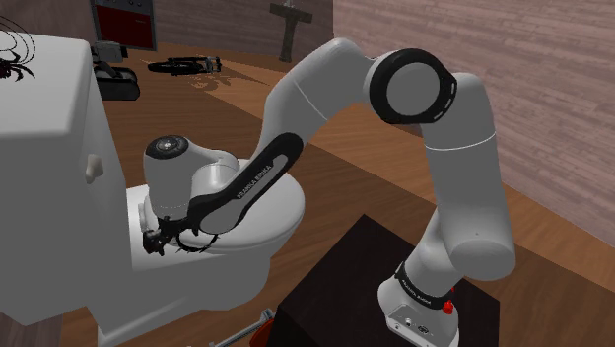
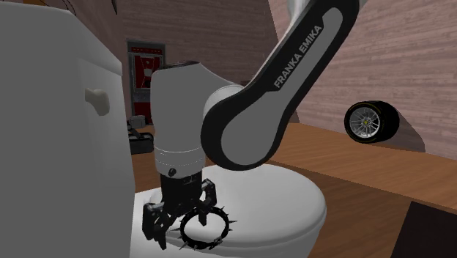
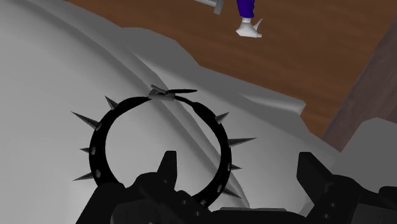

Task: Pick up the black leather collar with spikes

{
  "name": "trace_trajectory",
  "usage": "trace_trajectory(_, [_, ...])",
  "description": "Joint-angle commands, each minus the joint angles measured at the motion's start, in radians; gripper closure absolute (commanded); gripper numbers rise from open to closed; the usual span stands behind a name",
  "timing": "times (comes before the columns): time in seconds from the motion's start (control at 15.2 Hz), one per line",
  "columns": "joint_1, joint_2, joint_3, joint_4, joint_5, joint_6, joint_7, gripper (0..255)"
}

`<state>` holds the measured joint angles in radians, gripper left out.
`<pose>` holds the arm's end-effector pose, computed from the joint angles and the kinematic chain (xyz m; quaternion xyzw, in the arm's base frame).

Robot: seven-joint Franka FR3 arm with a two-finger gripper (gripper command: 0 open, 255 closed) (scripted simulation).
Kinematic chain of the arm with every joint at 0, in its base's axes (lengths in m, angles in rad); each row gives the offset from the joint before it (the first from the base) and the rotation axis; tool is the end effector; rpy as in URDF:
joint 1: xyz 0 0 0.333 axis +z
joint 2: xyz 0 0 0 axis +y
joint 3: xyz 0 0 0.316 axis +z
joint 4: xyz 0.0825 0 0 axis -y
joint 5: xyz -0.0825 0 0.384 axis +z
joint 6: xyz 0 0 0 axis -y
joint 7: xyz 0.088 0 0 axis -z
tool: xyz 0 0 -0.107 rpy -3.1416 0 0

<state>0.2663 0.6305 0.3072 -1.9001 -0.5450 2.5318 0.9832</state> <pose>0.5324 0.3408 0.1823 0.9970 -0.0137 0.0704 0.0300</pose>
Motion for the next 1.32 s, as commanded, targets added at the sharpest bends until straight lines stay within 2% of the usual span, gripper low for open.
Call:
trace_trajectory(0.0, [0.009,0.022,-0.010,0.008,-0.012,0.014,0.011,0])
trace_trajectory(0.2, [0.015,0.039,-0.018,0.013,-0.020,0.026,0.019,0])
trace_trajectory(0.26, [0.017,0.041,-0.018,0.015,-0.021,0.025,0.020,255])
trace_trajectory(0.86, [0.015,0.039,-0.018,0.013,-0.020,0.026,0.019,255])
trace_trajectory(1.25, [-0.007,-0.025,0.013,-0.004,0.014,-0.021,-0.010,255])
